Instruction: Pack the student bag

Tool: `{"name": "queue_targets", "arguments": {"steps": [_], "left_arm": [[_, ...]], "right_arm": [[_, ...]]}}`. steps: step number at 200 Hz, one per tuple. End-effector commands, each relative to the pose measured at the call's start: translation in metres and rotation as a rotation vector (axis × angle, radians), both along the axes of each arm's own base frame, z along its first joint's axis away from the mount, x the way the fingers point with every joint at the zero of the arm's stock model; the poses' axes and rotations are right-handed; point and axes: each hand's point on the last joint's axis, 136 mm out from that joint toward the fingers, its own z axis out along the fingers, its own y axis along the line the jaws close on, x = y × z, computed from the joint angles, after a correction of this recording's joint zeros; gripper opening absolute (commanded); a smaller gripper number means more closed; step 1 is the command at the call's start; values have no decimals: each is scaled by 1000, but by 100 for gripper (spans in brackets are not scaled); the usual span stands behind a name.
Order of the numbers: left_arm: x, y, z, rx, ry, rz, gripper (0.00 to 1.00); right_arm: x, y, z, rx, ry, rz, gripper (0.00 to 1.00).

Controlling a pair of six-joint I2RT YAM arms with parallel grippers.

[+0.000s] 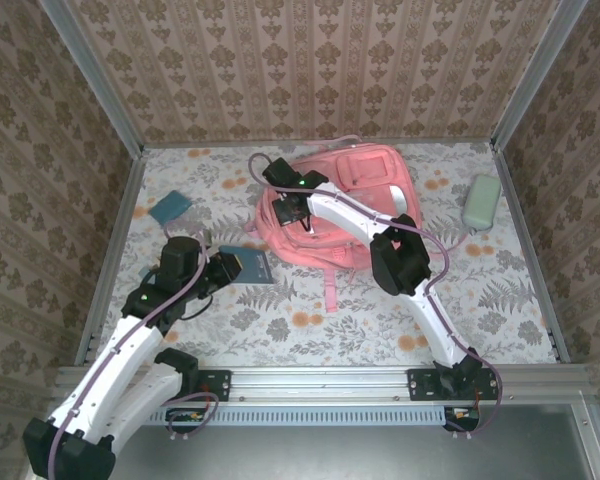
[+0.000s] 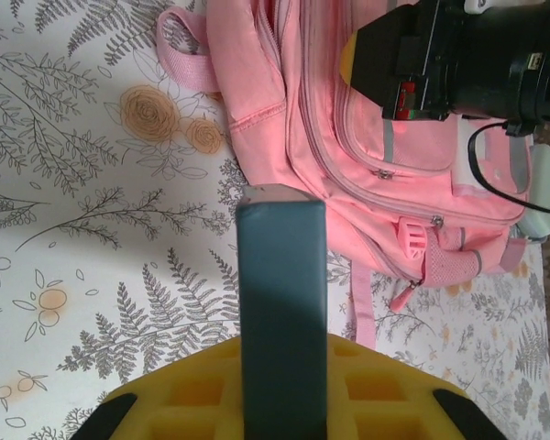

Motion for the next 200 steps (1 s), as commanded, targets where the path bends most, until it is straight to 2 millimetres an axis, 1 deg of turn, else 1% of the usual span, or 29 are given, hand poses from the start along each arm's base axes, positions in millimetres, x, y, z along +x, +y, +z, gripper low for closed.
{"name": "queue_targets", "arguments": {"steps": [1,10,32,35,49,75,91,121,127,149,182,200], "left_arm": [[11,-2,23,-17,-67,-11,0],[15,-2,24,-25,-68,-8,0],[28,-4,26,-52,-68,0,0],[30,-4,28,-56,-71,1,0],[41,-3,29,-61,-71,13,0],[62,-4,40,-84,-94,23,0],[75,-5,46,-99,-112,30,0],[100,-17,58,-186,-155,33,0],[106,-21,63,-214,-177,28,0],[124,-33,65,-263,-201,18,0],[148,-51,75,-354,-248,12,0],[156,-71,79,-396,-259,-20,0]], "right_arm": [[-13,-6,33,47,-2,3,0],[-17,-5,49,81,-19,7,0],[-26,-7,96,157,-75,18,0],[-27,-7,98,160,-76,18,0],[-33,-12,125,191,-107,21,0],[-43,-19,163,244,-145,20,0],[-47,-24,186,308,-156,9,0],[-52,-32,224,450,-160,-18,0],[-54,-32,230,478,-158,-13,0],[-57,-34,245,546,-144,-18,0],[-60,-35,248,588,-121,-35,0],[-60,-35,247,599,-114,-44,0]]}}
